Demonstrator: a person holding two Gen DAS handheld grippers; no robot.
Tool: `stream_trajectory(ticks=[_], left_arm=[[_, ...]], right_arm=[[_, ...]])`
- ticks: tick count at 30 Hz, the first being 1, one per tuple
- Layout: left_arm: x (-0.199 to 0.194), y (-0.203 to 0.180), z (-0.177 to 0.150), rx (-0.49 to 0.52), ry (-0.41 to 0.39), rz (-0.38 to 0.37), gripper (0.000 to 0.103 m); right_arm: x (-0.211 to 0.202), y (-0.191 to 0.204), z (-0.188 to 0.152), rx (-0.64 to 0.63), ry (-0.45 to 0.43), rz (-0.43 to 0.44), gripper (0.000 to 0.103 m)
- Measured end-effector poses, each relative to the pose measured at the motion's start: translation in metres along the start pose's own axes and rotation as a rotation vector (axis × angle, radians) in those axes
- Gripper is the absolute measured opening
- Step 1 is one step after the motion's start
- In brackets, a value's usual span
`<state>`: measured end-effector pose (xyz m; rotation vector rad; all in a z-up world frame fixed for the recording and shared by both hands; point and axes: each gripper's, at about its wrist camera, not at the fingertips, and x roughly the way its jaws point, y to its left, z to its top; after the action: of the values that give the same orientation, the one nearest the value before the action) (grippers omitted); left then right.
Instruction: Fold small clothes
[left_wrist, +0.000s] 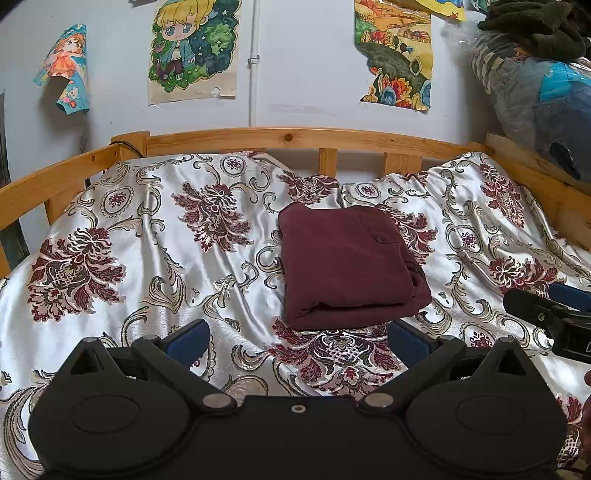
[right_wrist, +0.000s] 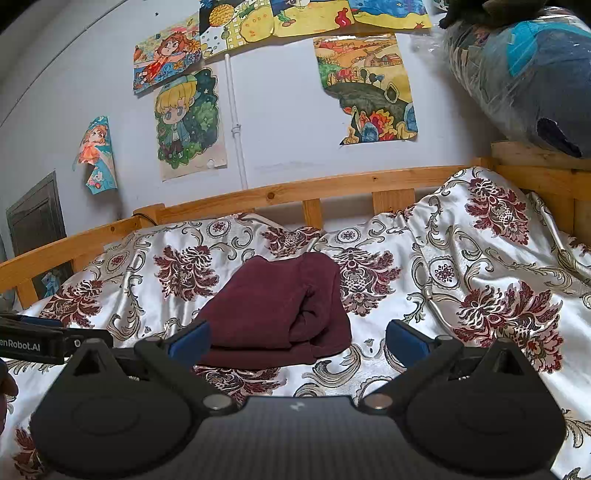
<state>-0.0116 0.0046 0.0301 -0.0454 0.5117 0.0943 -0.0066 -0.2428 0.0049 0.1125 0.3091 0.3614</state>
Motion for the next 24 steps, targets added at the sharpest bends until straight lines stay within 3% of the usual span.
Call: stream_trajectory(ticks=[24], left_arm=[[0.0024,0.0031,-0.0001,0.02,0.009,0.016,0.102]], right_arm=[[0.0011,0.0003,-0.0015,-0.001,0.004,-0.001,0.103]])
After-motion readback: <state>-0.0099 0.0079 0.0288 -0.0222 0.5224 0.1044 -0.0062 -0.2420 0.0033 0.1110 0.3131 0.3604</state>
